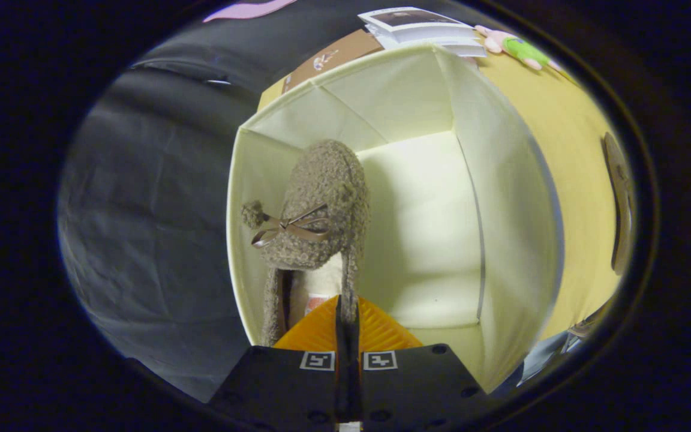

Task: Open the storage box then place both shoes into the box .Put the left shoe in first, then the right shoe, with the right side of both shoes facing outward in a uniform manner.

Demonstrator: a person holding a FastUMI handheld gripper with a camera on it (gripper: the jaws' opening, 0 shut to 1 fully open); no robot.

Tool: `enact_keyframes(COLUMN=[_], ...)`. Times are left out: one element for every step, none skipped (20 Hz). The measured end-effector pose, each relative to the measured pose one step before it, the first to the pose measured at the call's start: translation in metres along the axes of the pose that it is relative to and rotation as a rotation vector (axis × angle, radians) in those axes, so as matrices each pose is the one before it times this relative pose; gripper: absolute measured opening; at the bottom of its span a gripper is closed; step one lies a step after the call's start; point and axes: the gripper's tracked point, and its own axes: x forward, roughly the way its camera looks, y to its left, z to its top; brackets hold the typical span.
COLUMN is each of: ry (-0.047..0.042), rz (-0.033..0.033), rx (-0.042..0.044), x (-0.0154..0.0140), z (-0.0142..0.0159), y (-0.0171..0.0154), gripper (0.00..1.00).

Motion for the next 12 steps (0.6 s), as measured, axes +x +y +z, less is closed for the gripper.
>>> enact_keyframes(ry=[0.00880,0.00830,0.00844,0.00594,-0.00411,-0.00790,-0.00959,-0.00392,-0.00637,-0.01012,-0.00730,0.00389], rz=[-0.01167,-0.01174,-0.01691,-0.02334,-0.02674,-0.01167,-0.00302,0.00914,0.02678,0.03258,0.04291,0.04929], rx=[0.00879,0.00519,0.00064,-0.00488,-0.01036,-0.01639,-0.01284,-0.00495,-0.00174,0.00266,0.00445,0.00800], x=[0.00457,0.00549,0.00555,0.00391,0.00168,0.00051,0.00001,-0.00032,-0.00297,-0.00423,-0.00271,-0.00611], z=[-0.00068,-0.00058,-0.00017,-0.00057,-0.00046,0.00206,0.00131,-0.00034,0.00162,-0.00141,0.00299,-0.00181], y=[-0.00206,-0.00240,-0.00249,-0.00323,-0.00488,-0.00114,-0.00121,0.00086,0.00411,0.00603,0.00650,0.00912], gripper=[0.04,0.04,0.04,0.04,0.04,0.04,0.05,0.05,0.06,0.20,0.33,0.47])
